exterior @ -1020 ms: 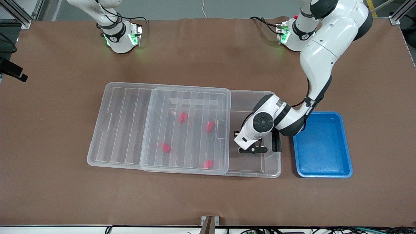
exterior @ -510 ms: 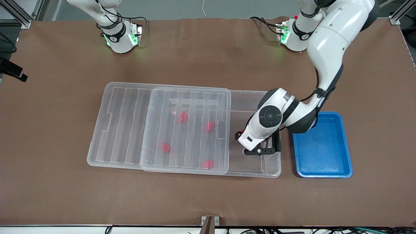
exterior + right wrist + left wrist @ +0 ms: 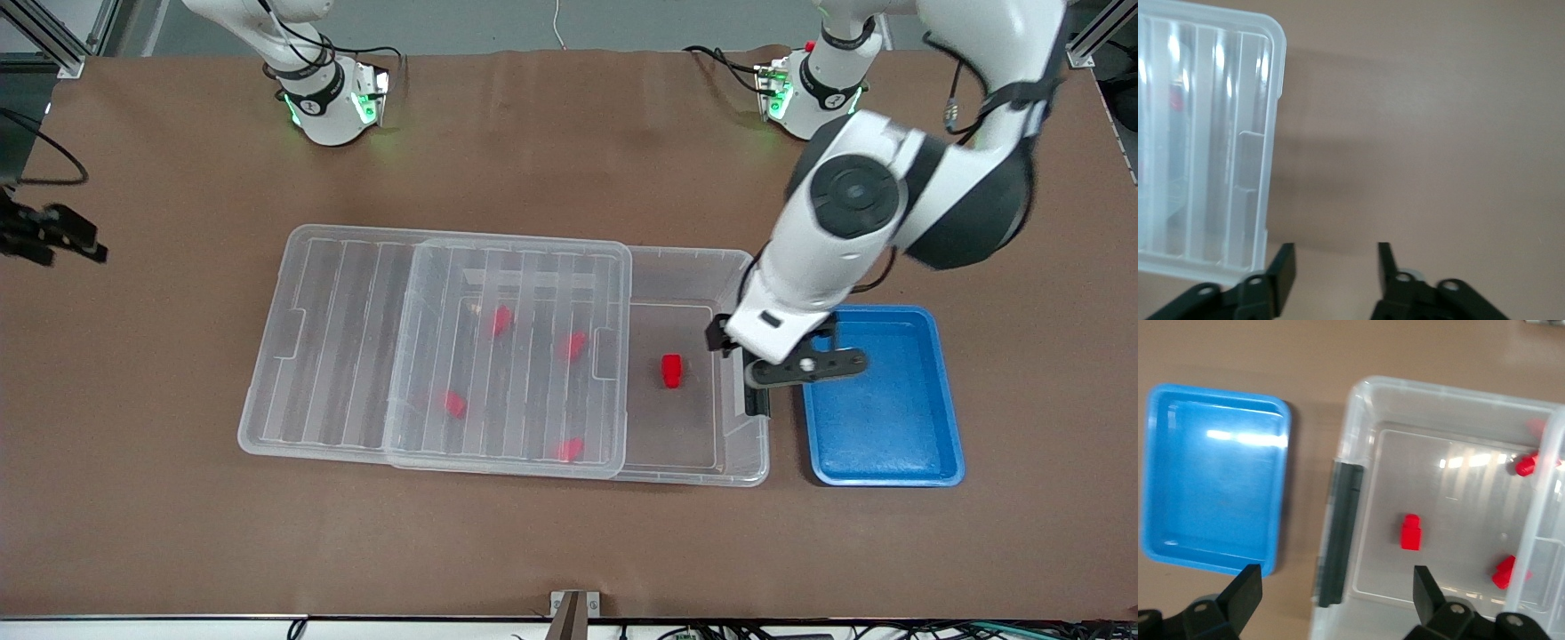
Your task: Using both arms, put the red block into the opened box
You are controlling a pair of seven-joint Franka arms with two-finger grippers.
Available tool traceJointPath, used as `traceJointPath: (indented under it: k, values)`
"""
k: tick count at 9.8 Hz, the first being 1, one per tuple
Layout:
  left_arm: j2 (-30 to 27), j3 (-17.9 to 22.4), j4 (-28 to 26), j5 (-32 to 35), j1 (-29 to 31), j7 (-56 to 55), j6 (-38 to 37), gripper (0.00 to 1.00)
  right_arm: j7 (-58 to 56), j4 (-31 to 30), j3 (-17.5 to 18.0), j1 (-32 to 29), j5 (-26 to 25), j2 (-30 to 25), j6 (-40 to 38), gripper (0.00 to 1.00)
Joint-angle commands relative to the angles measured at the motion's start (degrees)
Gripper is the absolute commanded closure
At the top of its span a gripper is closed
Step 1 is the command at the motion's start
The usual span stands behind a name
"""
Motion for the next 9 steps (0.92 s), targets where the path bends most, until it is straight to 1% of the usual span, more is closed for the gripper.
traceJointPath:
  k: [1,2,3,4,5,6,8,9]
  values:
    - [-3.27,0.09,-0.55,-2.16,5.69,5.25,-1.62,0.00,-4.32,-2.10,0.12,0.36,1.10,6.81,6.52,1.00]
    - [-5.29,0.09,-0.47,-3.39,7.72,7.37,-4.15,0.00,-5.29,-2.54,0.38,0.36,1.71,9.71,9.07,1.00]
    - [-6.88,0.01,-0.38,-4.79,10.18,9.31,-6.43,0.00,-6.09,-3.32,0.38,0.80,3.54,11.48,11.10,1.00]
    - [-8.64,0.01,-0.38,-7.25,12.03,13.50,-7.33,0.00,-6.18,-5.85,0.38,1.41,4.69,11.67,13.99,1.00]
    - [-10.05,0.18,-0.38,-9.36,13.79,16.85,-8.73,0.00,-6.44,-8.40,0.38,2.29,4.70,11.76,16.72,1.00]
    - [-11.28,0.09,-0.38,-10.34,15.81,18.36,-10.57,0.00,-6.36,-10.34,0.38,3.17,4.96,11.76,18.57,1.00]
    - [-14.17,0.27,-0.55,-10.78,16.70,21.00,-11.29,0.00,-6.36,-10.63,0.38,4.57,7.85,11.85,18.59,1.00]
    - [-14.80,0.62,-0.73,-10.96,16.44,22.75,-12.94,0.00,-6.36,-10.63,0.38,5.80,8.13,12.03,18.59,1.00]
